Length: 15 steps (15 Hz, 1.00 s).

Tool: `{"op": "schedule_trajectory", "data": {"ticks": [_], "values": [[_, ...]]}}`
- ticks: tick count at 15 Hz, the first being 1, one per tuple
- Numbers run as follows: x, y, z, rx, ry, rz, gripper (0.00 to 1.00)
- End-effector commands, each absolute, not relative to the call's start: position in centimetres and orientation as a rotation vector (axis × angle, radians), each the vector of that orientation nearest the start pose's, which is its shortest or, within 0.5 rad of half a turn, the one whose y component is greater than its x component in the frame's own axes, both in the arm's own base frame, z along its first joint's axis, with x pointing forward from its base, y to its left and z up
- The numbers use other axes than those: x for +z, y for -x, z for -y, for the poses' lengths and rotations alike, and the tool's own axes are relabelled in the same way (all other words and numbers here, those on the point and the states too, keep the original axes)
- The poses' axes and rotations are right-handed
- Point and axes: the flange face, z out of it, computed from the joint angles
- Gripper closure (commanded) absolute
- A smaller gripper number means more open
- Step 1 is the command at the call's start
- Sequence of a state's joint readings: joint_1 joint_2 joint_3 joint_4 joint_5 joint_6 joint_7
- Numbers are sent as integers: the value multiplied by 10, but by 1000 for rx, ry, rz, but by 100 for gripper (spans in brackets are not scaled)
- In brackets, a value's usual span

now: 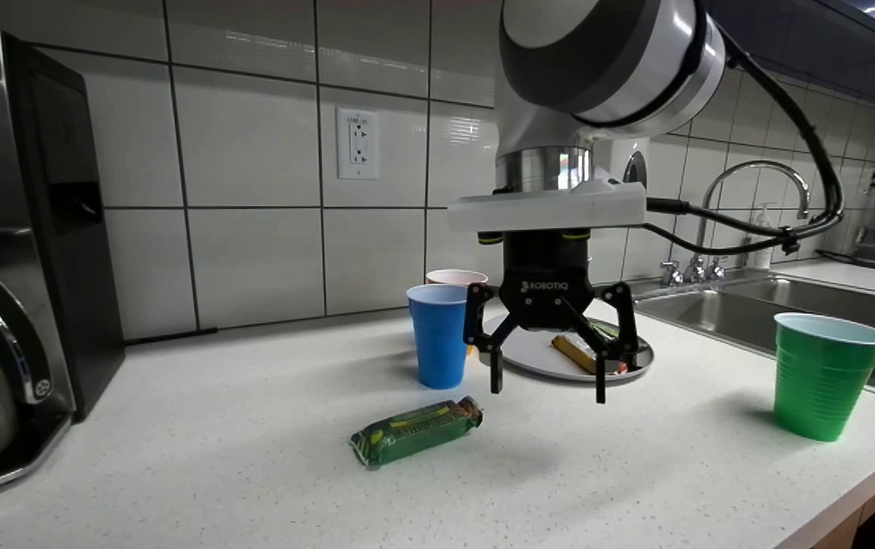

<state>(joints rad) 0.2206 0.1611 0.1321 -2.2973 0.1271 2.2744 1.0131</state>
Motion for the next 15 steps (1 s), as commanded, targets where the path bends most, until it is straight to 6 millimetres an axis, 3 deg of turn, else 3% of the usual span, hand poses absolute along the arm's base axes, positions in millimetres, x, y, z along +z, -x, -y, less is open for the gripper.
{"op": "schedule_trajectory", "data": {"ticks": [1, 7, 15], "values": [[266, -474, -178, 336, 2934, -1157, 0], [272, -479, -197, 271, 2912, -1142, 0], [264, -493, -229, 226, 2874, -1188, 0]]}}
